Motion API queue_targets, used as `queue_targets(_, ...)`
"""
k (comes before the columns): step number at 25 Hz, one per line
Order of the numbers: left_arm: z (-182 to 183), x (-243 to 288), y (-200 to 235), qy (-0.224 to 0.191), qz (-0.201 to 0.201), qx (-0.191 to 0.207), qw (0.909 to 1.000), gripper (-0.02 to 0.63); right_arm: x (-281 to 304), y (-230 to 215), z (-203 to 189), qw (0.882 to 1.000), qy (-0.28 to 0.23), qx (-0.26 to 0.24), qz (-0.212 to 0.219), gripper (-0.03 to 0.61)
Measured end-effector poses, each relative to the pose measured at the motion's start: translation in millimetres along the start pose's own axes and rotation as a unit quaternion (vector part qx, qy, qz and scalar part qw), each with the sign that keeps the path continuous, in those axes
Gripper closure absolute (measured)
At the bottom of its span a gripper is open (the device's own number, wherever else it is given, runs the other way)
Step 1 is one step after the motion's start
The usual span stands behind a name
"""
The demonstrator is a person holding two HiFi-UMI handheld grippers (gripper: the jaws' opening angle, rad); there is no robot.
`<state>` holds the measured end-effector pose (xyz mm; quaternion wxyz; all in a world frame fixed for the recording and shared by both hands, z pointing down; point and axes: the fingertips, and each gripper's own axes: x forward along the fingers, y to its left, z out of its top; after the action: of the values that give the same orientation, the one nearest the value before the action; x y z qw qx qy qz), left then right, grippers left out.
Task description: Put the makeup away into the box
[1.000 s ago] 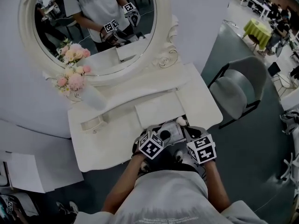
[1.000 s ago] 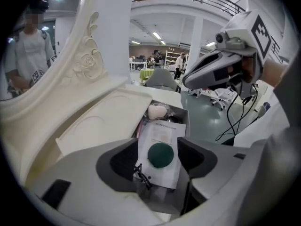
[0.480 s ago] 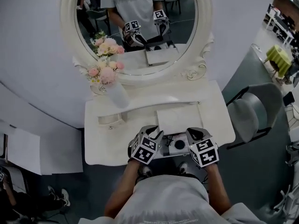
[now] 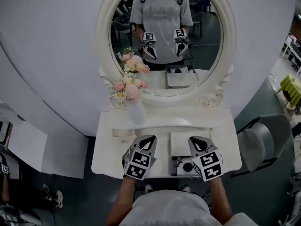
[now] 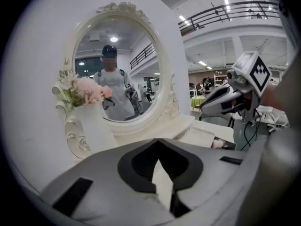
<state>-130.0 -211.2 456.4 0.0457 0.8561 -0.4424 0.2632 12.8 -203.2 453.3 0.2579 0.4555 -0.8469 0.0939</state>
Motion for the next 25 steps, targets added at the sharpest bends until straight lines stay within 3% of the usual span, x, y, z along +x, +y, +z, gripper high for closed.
queue_targets(14,84.4,-33.3,22.4,-0.098,0.041,0.035,0.9937,0.607,-19.3,-10.3,87.5,0.995,-0.085,-0.056,0.006,0.577)
queue_targets(25,107.0,-38.8,28.9,-0.117,0.046,0.051,0.9907,0.607,-24.6,-16.9,109.2,0.992,-0.104,-0.070,-0.001,0.577)
